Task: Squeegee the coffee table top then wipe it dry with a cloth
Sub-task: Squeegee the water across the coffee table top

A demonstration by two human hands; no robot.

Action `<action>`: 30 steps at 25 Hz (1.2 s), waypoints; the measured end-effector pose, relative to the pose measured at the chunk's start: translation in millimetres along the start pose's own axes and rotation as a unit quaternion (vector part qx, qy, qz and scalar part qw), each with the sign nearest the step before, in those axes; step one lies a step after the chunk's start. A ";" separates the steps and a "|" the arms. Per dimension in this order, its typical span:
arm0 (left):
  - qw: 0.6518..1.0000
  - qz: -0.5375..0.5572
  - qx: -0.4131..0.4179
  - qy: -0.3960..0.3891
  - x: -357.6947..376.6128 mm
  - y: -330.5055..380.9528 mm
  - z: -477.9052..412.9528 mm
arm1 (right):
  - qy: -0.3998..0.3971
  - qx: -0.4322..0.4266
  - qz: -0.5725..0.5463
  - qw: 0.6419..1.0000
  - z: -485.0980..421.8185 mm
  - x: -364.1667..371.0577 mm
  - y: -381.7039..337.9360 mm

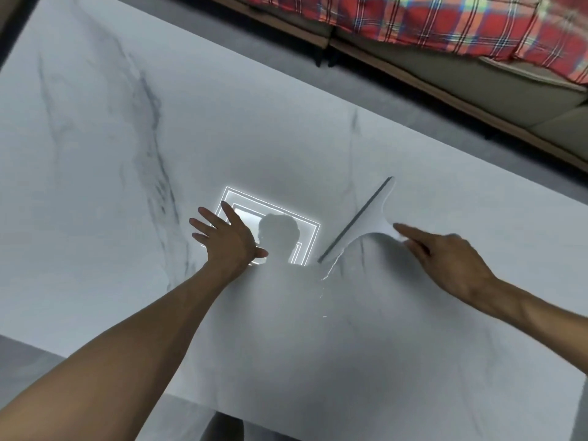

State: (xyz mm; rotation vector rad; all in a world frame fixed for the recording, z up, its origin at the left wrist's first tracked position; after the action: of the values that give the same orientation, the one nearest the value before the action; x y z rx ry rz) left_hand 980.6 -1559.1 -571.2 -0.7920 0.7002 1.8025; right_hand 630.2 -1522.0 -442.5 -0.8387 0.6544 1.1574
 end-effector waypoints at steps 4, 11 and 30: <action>1.000 0.004 0.013 0.027 -2.1 -4.7 1.9 | 0.088 0.003 -0.071 0.994 -81.6 -37.2 -42.2; 0.991 -0.025 0.103 0.079 12.8 27.7 11.7 | 0.079 0.017 -0.075 0.994 -150.6 -23.7 -74.6; 0.972 -0.109 0.192 -0.076 22.0 128.6 11.7 | 0.092 0.169 -0.207 0.959 -112.4 -47.7 12.8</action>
State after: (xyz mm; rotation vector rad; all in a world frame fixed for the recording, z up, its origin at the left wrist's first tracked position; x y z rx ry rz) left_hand 851.4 -1580.1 -567.9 -0.4464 0.7964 1.4521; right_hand 601.8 -1638.7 -467.6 -0.7471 0.7603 0.5727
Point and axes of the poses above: each hand's wrist, its own z-axis away from the middle knuckle, its own x-axis out of the palm, y = z × x, the point moved 1 cm from there along -z, towards the middle knuckle, and after that the axes turned 2 degrees about x, right-handed, at the moved point
